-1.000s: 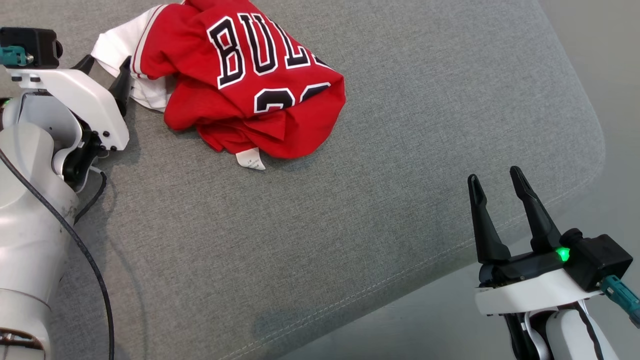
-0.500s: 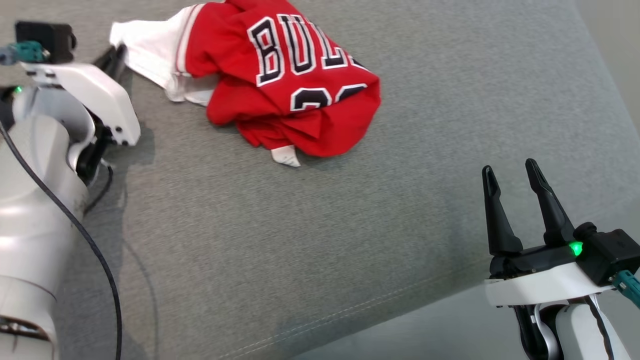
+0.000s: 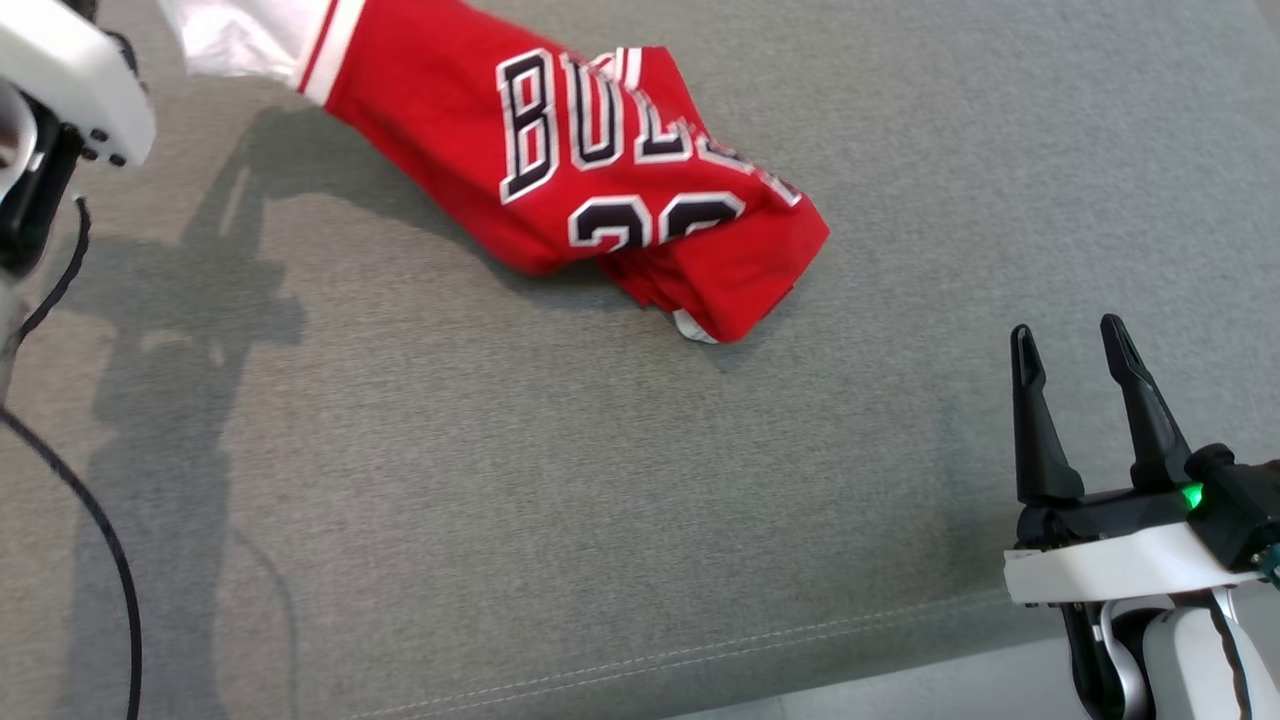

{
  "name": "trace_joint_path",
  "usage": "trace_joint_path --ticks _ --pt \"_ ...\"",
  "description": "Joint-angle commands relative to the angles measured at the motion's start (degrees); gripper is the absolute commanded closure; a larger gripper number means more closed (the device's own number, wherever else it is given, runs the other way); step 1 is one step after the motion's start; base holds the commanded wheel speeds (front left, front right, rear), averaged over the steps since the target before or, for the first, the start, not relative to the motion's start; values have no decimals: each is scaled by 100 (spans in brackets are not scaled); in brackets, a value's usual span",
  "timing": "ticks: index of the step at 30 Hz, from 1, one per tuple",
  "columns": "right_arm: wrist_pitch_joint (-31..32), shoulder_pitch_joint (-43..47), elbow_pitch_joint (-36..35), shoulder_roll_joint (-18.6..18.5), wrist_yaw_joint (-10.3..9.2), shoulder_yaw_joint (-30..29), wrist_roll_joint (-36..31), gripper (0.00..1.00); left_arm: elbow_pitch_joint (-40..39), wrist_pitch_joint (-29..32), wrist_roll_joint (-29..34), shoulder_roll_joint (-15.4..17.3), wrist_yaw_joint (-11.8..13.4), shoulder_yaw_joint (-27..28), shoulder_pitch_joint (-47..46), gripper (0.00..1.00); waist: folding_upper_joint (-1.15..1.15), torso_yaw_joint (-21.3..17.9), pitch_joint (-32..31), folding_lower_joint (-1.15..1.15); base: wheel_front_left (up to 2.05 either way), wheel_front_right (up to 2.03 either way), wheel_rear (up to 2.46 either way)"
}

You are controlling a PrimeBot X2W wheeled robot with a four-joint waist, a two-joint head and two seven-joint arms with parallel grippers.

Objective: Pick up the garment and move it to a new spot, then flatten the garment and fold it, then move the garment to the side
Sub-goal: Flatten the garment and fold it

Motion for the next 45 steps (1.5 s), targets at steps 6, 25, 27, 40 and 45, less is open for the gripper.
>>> trace_joint_path --ticks 6,25,27,40,45 --pt "-76 159 -174 -56 24 -3 -51 0 -1557 149 -450 829 840 711 1450 100 0 340 -163 0 0 0 0" --pt "-76 143 -5 -56 24 -59 -276 0 -3805 -652 -1607 427 2632 2002 5712 100 0 746 -276 0 0 0 0" --pt "-76 157 37 -56 24 -44 -284 0 -3795 -675 -1627 357 2632 1958 5825 100 0 755 -336 0 0 0 0" --pt "-75 315 217 -56 24 29 -383 0 -4387 -987 -915 128 2907 1311 5980 0 0 825 -957 0 0 0 0" --pt "-41 332 248 -56 24 115 -464 0 -4730 -1068 -516 15 2882 907 5717 0 0 872 -1165 0 0 0 0"
